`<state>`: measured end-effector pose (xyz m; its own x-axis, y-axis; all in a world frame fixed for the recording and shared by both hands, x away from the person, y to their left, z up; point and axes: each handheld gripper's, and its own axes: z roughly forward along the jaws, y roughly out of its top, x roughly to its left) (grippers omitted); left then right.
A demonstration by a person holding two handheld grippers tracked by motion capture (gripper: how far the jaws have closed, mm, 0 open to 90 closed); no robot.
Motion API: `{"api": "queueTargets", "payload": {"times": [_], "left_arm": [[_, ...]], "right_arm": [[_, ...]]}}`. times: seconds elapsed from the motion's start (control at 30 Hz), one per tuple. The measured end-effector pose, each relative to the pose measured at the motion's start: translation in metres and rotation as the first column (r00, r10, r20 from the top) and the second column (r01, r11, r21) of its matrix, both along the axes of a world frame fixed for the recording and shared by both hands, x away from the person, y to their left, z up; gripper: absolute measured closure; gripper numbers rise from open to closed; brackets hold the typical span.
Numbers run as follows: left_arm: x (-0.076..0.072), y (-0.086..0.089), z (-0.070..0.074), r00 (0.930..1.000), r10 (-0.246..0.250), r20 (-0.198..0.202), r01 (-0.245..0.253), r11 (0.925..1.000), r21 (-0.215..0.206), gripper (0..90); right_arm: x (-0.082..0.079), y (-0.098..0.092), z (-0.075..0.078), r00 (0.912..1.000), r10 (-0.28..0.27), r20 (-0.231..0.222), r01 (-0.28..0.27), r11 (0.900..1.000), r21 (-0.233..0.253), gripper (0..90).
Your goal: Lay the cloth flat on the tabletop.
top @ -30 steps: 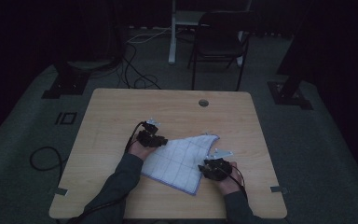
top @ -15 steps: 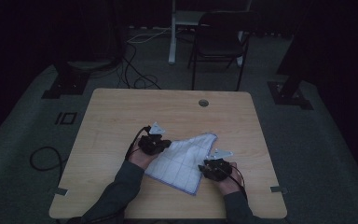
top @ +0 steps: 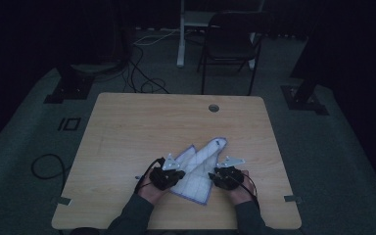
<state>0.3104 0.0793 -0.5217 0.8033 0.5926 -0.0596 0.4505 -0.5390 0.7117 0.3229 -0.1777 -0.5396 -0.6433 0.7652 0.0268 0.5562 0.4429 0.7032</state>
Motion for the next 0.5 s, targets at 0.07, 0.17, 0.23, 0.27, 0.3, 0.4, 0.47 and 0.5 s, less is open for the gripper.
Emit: {"api": "queueTargets", "payload": {"times": [0.07,0.17,0.23,0.27,0.3,0.4,0.47,0.5], "left_arm": [[-0.005,-0.003,-0.009,1.0000,-0.005,-0.007,0.005,0.9998,0.020,88.2],[-0.007,-0.001,-0.013,0.9999,0.000,-0.012,0.000,1.0000,0.008,88.1],[-0.007,-0.001,-0.013,0.9999,-0.001,-0.012,0.001,1.0000,0.008,88.1],[-0.007,-0.001,-0.013,0.9999,-0.001,-0.011,0.001,0.9999,0.010,88.0],[-0.007,-0.002,-0.013,1.0000,-0.003,-0.009,0.003,0.9999,0.015,88.0],[-0.007,-0.002,-0.013,1.0000,-0.003,-0.008,0.003,0.9999,0.016,87.8],[-0.007,-0.002,-0.013,1.0000,-0.003,-0.008,0.003,0.9999,0.015,87.6],[-0.007,-0.002,-0.014,1.0000,-0.001,-0.008,0.001,0.9999,0.014,87.6]], "right_arm": [[-0.001,0.001,0.001,1.0000,-0.003,-0.002,0.003,1.000,-0.011,64.7],[-0.005,0.001,0.005,0.9999,0.001,0.012,-0.001,1.000,-0.017,64.8],[-0.010,0.000,0.011,0.9994,0.007,0.034,-0.007,1.000,0.002,65.0],[-0.012,0.001,0.015,0.9986,0.009,0.052,-0.010,1.000,0.016,65.1],[-0.014,0.001,0.018,0.9974,0.010,0.071,-0.012,1.000,0.029,65.4],[-0.014,0.005,0.026,0.9922,0.005,0.125,-0.010,0.999,0.045,66.0],[-0.007,0.010,0.027,0.9881,-0.013,0.154,0.005,0.998,0.055,67.6],[-0.007,0.010,0.027,0.9881,-0.013,0.154,0.005,0.998,0.055,67.6]]}}
